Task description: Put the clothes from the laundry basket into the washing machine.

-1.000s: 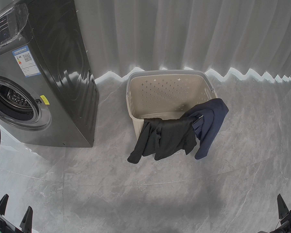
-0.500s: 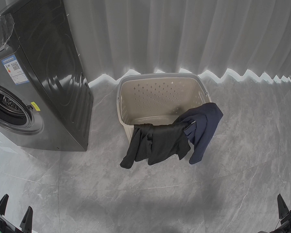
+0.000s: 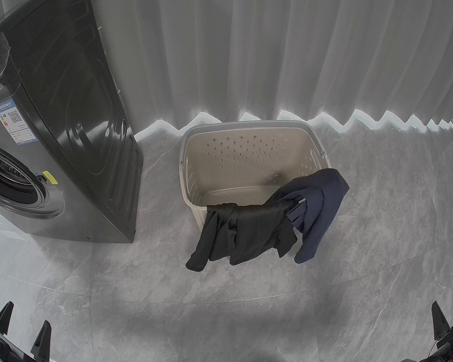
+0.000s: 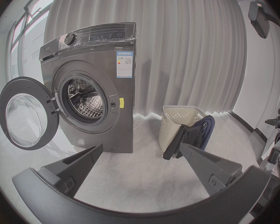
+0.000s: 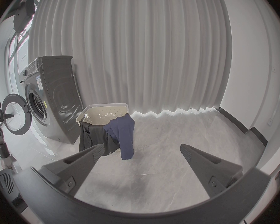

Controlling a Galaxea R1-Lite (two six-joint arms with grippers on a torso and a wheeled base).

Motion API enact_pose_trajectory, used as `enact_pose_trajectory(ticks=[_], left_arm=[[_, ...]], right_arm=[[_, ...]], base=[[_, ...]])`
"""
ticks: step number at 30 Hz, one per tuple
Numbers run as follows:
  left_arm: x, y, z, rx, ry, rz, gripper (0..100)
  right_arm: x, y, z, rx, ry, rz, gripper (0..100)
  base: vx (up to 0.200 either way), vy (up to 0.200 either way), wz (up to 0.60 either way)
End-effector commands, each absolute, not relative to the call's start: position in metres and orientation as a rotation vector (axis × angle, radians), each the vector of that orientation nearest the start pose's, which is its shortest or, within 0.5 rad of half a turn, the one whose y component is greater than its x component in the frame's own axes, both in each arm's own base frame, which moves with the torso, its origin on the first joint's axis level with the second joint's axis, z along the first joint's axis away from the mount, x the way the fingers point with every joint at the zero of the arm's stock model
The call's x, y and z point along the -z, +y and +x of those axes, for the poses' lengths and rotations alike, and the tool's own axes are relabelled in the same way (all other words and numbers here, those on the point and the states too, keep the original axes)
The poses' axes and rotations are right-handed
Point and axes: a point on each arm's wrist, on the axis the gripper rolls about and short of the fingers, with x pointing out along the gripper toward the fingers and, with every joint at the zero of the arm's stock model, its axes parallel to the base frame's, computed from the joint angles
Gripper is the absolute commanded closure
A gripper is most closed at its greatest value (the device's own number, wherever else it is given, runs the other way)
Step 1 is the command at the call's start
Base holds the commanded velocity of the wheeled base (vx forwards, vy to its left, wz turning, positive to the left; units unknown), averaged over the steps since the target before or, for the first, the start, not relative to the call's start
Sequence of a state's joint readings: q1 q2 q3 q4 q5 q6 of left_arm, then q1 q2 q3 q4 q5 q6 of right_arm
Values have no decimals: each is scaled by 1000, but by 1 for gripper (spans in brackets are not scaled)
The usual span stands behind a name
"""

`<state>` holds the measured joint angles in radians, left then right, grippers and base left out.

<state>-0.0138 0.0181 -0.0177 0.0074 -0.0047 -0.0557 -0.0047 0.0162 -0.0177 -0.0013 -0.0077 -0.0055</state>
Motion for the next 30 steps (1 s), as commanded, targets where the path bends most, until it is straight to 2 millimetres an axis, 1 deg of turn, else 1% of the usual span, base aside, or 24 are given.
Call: enact_pose_trajectory(ticks=[1,8,19,28,30], left_arm=[[-76,0,-22,18,14,-55,0],[-76,0,-22,18,14,-57,0],[-76,0,-22,18,14,-55,0],[-76,0,-22,18,13,-57,0],[-76,0,-23,17,10,-57,0]], right_arm=[[-76,0,-23,12,-1,-6,0],[-76,0,-23,12,-1,-6,0],[-76,0,-23,12,-1,-6,0],[-76,0,-23,12,-1,-6,0],[-76,0,-23,12,-1,-6,0]], base=[[0,-200,0],[0,-200,0],[0,0,0],[200,0,0],[0,0,0]])
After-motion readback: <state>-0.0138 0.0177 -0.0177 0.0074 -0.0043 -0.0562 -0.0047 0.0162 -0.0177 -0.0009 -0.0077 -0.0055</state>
